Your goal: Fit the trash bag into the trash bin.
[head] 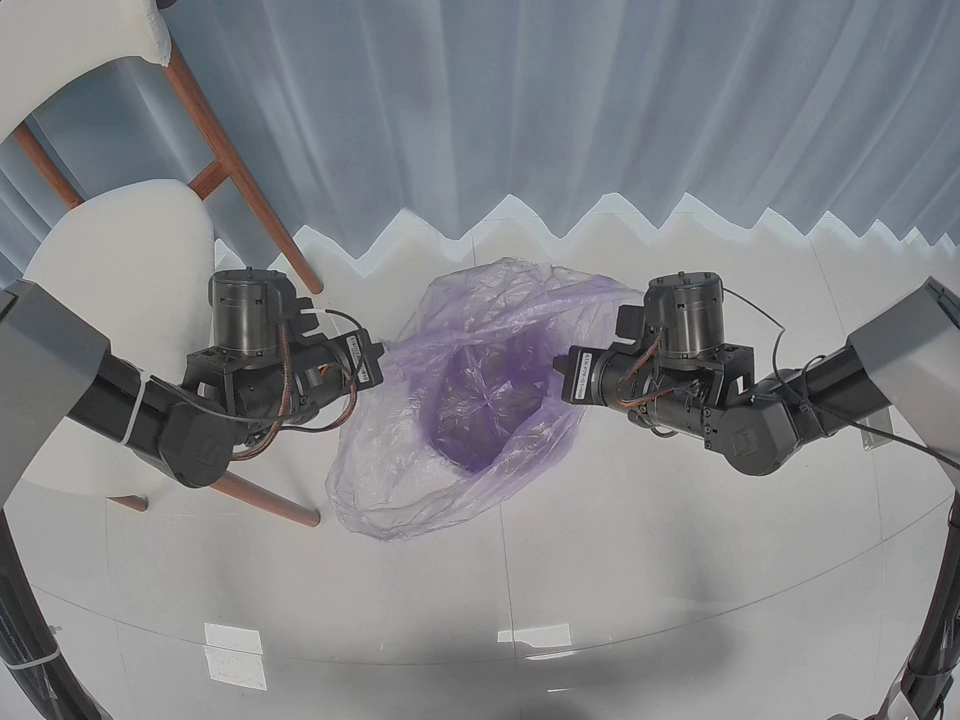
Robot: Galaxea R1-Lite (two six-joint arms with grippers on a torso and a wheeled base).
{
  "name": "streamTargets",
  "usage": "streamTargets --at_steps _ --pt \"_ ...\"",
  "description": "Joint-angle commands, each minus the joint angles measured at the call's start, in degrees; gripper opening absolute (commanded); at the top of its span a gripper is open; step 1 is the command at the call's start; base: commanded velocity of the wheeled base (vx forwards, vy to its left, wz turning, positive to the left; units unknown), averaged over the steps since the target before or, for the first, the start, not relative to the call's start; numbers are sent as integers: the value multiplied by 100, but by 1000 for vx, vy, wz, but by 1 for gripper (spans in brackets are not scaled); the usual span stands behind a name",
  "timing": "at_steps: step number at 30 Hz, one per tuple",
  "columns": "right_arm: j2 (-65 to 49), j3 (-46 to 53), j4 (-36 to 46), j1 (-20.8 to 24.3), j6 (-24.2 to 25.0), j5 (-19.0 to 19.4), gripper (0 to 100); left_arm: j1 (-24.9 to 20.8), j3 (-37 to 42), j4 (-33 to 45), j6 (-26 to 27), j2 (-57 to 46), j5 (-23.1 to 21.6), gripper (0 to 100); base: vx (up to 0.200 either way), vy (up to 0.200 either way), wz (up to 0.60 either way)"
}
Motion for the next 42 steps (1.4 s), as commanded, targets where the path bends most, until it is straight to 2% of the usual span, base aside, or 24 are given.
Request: streamTargets --at_steps 1,7,10,12,13,15,18,20,25,28,31,35,42 --pt "-66 311 -27 -214 -8 -7 0 -276 -120 -564 -16 491 192 0 0 0 0" --pt "-294 662 -36 -206 10 2 0 -470 29 -801 -33 552 350 0 0 0 0" --pt "-259 645 -71 -126 -34 11 0 -399 275 -871 19 438 385 0 0 0 0" --pt "-286 328 -176 -258 256 -42 0 -162 469 -889 19 -195 394 0 0 0 0" --pt "-286 328 -176 -258 256 -42 0 -162 469 -889 19 -195 394 0 0 0 0" --pt "-593 742 -167 -249 546 -95 0 -136 671 -871 28 -573 403 0 0 0 0" --pt "-734 1155 -229 -241 397 -77 0 -206 671 -933 10 -555 447 0 0 0 0" --pt "-857 1190 -229 -276 247 -60 0 -347 636 -950 -121 -441 587 0 0 0 0" --pt "-962 1234 -185 -302 247 28 0 -593 618 -898 -904 -537 631 0 0 0 0" --pt "-962 1304 -185 -302 247 142 0 -558 644 -818 -798 -608 587 0 0 0 0" --pt "-918 1295 -176 -311 247 424 0 -637 680 -432 -482 -722 543 0 0 0 0" --pt "-804 1172 -203 -373 230 529 0 -777 469 -107 -403 -757 499 0 0 0 0" --pt "-778 750 -159 -381 238 591 0 -760 205 -54 -157 -652 719 0 0 0 0"
